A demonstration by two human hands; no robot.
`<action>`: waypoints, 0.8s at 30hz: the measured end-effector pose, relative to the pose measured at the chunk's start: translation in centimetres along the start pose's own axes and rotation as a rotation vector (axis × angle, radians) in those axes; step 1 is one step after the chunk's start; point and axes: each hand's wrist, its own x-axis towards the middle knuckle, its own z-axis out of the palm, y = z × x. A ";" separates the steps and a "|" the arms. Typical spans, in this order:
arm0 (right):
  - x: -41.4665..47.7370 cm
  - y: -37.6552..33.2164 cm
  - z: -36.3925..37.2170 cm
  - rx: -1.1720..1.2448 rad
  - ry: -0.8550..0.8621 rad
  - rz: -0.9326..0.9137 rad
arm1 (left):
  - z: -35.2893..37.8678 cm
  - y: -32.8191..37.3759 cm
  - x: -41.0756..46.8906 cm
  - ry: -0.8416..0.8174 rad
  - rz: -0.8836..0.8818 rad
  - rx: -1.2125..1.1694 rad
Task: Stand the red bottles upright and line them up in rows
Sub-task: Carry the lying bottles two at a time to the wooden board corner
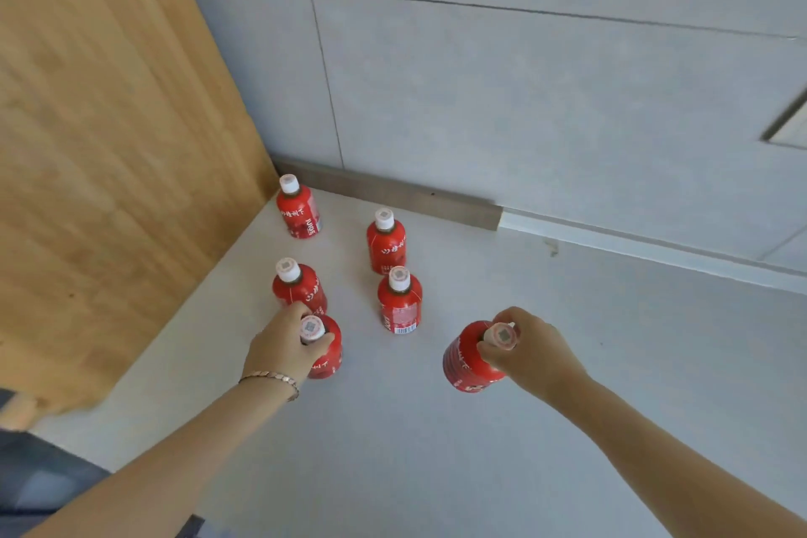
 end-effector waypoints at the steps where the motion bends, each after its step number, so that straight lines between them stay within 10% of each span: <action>1: 0.5 -0.7 0.7 0.010 0.018 0.003 | 0.0 -0.9 1.1 0.017 -0.019 -0.029; 10: 7.7 -4.9 3.7 0.049 0.171 0.052 | -0.7 -3.2 3.5 0.016 -0.027 0.196; 15: 10.1 -5.0 4.5 -0.001 0.114 0.081 | -1.9 -2.7 2.4 0.100 0.247 0.403; 24: 5.7 1.4 -0.2 -0.223 -0.171 0.117 | 5.0 7.9 -0.3 -0.525 0.444 0.251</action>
